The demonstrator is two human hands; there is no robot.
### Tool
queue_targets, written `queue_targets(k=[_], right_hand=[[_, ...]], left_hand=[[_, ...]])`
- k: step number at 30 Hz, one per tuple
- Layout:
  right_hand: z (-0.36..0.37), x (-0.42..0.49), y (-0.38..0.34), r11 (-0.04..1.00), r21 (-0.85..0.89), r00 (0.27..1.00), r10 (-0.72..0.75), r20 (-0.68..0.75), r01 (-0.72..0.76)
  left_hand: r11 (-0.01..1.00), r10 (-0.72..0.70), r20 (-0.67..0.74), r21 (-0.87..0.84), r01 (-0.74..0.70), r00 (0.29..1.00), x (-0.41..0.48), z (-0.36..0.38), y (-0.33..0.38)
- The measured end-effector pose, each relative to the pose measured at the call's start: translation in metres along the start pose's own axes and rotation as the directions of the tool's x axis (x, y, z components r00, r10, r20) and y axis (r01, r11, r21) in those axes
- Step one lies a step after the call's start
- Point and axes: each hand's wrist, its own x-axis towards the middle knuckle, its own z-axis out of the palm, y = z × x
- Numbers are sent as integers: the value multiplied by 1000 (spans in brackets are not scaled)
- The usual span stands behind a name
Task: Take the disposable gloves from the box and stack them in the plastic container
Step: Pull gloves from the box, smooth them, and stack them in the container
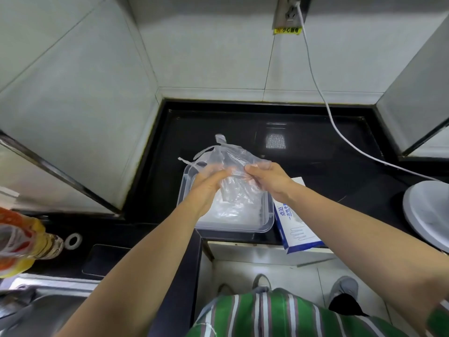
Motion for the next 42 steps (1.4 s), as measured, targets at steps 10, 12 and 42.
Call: queue_targets(k=[10, 12, 42], right_hand=[[8, 0, 3, 951, -303, 988, -106, -110, 68], [9, 0, 4, 926, -374, 992, -96, -83, 58], [45, 16, 49, 438, -888, 924, 265, 275, 139]], left_hand=[[964, -58, -304, 231, 132, 951, -9, -22, 4], [968, -135, -345, 156, 198, 929, -10, -29, 6], [214, 645, 5, 959, -186, 764, -15, 9, -8]])
